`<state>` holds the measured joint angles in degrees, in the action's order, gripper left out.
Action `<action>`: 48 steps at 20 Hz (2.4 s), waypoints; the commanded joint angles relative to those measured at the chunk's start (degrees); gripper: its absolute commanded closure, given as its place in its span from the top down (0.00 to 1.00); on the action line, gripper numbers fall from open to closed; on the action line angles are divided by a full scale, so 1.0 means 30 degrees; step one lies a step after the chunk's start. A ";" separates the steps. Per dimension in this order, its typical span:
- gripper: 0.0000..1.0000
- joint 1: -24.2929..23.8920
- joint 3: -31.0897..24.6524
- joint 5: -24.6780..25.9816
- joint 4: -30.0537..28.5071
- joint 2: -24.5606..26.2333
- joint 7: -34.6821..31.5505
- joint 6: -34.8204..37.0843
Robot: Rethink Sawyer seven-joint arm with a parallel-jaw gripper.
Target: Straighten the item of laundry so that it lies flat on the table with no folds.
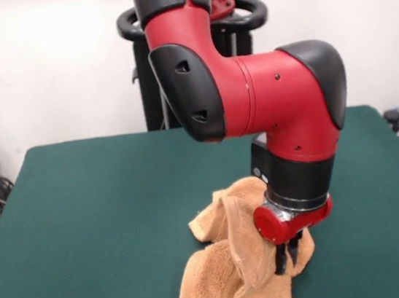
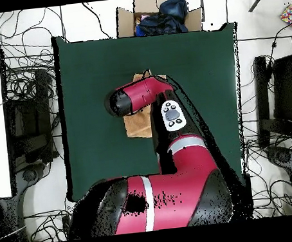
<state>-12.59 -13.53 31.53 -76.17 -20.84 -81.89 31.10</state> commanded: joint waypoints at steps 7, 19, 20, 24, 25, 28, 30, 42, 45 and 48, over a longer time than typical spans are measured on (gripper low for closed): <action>0.00 -0.0660 -0.0109 -0.0763 -0.2849 -0.0204 -0.2719 -0.0801; 0.00 -0.4941 -0.2634 -0.5970 -1.0087 -1.1281 0.1049 0.4715; 0.00 -0.5049 -0.2657 -0.6094 -1.0139 -1.1537 0.1165 0.4857; 0.00 -0.5360 -0.2622 -0.6060 -1.0224 -1.2041 0.1491 0.5347; 0.00 -0.5517 -0.2708 -0.6081 -1.0309 -1.2156 0.1605 0.5358; 0.00 -0.5817 -0.2825 -0.5977 -1.0410 -1.2344 0.1866 0.5451; 0.00 -0.6053 -0.2925 -0.5934 -1.0511 -1.2460 0.2016 0.5362; 0.00 -0.7072 -0.3148 -0.6370 -0.4792 -1.2251 0.1840 1.0514; 0.00 -0.7104 -0.3245 -0.6546 -0.2269 -1.1472 0.1198 1.2693; 0.00 -0.7071 -0.3308 -0.6424 -0.0674 -1.1010 0.0879 1.2826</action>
<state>-33.30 -18.40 14.69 -87.63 -55.58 -81.89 64.76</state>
